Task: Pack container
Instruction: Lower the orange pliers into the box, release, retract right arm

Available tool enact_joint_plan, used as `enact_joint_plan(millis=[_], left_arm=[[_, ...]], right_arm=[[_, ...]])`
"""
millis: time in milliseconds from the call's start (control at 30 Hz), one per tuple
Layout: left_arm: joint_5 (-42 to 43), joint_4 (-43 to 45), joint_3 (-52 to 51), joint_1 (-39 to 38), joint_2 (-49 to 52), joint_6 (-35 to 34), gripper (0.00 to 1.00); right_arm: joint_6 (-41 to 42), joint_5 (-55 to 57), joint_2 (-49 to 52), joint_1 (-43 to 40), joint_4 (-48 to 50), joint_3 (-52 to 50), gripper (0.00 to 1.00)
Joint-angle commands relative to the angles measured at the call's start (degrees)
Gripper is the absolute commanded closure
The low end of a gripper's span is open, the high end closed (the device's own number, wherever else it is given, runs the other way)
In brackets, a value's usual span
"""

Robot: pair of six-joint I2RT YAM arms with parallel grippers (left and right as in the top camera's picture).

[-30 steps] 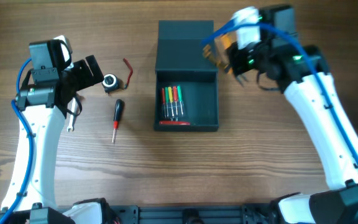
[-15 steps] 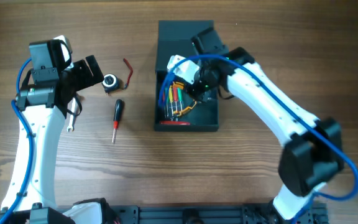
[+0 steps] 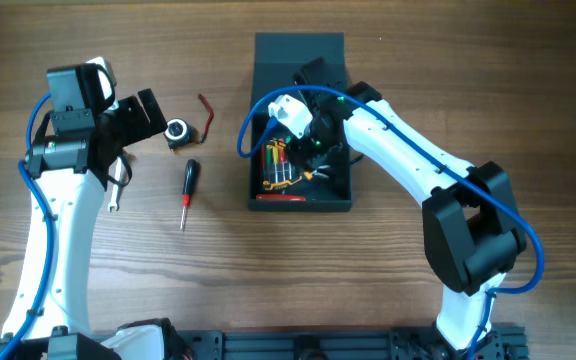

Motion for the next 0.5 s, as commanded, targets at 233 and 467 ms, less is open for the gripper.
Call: enact_joint_plan(millis=[233, 467], left_arm=[[0.7, 0.2, 1.0, 0.3, 0.1, 0.9, 0.0], [1.1, 0.2, 1.0, 0.3, 0.1, 0.5, 0.0]], right_arm=[[6.6, 6.4, -7.7, 0.1, 1.5, 1.2, 0.59], [20.3, 13.4, -21.2, -9.1, 6.4, 1.8, 0.52]])
